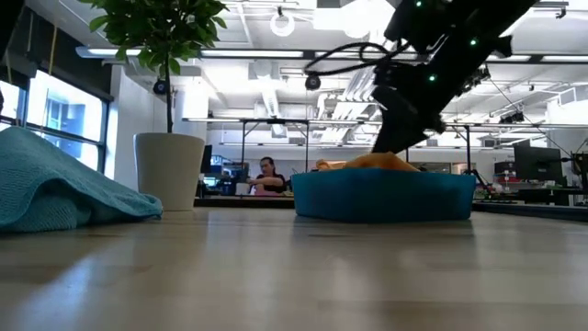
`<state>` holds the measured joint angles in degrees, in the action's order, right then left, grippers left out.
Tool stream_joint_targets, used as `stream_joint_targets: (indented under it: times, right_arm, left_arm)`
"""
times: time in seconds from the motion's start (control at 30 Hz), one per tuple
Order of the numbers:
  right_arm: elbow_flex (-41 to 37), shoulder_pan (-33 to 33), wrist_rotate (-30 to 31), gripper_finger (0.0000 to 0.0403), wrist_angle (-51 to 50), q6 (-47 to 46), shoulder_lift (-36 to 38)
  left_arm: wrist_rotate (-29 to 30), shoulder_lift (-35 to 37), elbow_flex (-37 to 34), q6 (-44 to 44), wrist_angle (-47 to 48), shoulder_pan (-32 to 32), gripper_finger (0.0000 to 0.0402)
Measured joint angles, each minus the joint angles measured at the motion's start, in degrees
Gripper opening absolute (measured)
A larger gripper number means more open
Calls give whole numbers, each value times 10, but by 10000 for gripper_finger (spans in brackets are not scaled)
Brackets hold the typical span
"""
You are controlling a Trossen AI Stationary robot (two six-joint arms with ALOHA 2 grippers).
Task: Fold microfiber towels
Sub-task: Put the orange microfiber cloth into the blue bin
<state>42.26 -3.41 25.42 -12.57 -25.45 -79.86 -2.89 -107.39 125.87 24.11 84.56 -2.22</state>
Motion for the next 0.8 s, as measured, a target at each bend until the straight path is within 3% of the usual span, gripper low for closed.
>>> stream_joint_targets:
  times: [0.17, 0.27, 0.5, 0.8]
  right_arm:
    - [0, 1, -111, 132, 64, 2, -58]
    - [0, 1, -141, 132, 79, -2, -75]
    - [20, 19, -111, 132, 73, 44, 6]
    - [19, 37, -23, 132, 35, 261, 130]
  left_arm:
    - [47, 42, 1, -17, -47, -39, 145]
    - [73, 57, 0, -26, -59, -56, 145]
    - [156, 79, 0, -53, -73, -82, 145]
    - [243, 86, 0, -146, -70, -102, 145]
